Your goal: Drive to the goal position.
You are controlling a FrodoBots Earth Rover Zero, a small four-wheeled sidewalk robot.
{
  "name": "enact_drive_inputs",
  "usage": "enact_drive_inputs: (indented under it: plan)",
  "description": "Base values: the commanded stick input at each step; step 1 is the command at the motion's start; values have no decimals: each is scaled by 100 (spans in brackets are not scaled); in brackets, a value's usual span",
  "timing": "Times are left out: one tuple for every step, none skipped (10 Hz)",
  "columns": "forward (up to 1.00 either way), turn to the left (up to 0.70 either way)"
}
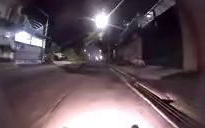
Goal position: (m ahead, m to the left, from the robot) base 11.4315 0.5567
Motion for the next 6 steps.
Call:
enact_drive_inputs:
  plan:
    - [70, 0]
    - [70, 0]
    - [70, 0]
    - [70, 0]
    - [70, 0]
    - [70, 0]
